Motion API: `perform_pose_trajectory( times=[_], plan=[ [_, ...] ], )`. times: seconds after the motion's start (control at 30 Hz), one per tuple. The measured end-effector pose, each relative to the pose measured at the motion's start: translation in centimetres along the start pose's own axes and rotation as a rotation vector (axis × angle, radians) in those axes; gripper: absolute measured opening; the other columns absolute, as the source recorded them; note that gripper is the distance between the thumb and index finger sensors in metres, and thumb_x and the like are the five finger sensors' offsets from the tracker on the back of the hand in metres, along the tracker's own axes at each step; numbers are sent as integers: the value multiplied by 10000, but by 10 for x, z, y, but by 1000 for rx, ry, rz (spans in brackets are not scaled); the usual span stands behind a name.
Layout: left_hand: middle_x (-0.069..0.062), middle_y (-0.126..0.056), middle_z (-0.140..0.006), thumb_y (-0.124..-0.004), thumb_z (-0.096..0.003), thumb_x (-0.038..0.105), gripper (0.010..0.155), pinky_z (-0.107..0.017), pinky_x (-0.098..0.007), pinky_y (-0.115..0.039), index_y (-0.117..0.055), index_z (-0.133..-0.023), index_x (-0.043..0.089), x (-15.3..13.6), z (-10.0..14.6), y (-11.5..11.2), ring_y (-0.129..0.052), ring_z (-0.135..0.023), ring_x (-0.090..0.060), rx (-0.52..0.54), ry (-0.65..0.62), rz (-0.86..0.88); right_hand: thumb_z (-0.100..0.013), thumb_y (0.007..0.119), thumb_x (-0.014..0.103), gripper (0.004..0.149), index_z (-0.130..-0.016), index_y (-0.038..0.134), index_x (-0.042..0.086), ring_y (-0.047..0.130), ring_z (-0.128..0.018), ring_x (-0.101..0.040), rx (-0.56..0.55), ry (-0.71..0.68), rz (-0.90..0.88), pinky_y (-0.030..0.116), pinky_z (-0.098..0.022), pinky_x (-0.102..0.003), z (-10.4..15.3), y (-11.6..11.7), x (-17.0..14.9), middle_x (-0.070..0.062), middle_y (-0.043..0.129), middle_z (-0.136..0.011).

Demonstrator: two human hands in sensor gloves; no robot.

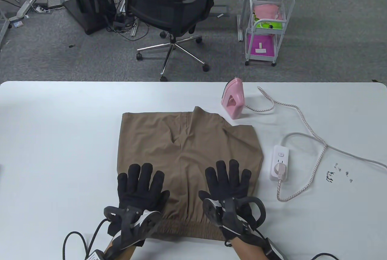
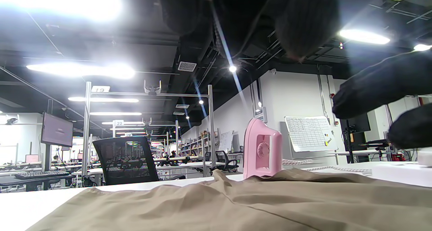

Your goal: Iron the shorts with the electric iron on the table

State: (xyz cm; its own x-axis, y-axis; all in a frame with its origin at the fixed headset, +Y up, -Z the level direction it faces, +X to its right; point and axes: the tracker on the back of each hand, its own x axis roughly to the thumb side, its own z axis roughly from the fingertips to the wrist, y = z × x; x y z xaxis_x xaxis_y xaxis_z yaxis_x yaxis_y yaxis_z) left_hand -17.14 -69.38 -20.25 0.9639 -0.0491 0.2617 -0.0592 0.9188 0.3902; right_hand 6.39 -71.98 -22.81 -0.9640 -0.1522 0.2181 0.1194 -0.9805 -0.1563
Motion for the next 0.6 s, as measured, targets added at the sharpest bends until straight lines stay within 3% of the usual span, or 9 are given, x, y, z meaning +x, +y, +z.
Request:
perform_pose_trajectory(
  times=[0.6],
  plan=[
    [-103, -459, -1198, -725, -521, 567, 615, -746, -710, -350, -636, -1066, 295, 1, -1, 0, -418, -1090, -480, -4, -6, 0, -606, 635, 691, 730, -1189, 433, 301, 279, -1093, -524, -25, -9, -1, 347, -720, -737, 3, 0, 1, -137, 333, -1212]
  ],
)
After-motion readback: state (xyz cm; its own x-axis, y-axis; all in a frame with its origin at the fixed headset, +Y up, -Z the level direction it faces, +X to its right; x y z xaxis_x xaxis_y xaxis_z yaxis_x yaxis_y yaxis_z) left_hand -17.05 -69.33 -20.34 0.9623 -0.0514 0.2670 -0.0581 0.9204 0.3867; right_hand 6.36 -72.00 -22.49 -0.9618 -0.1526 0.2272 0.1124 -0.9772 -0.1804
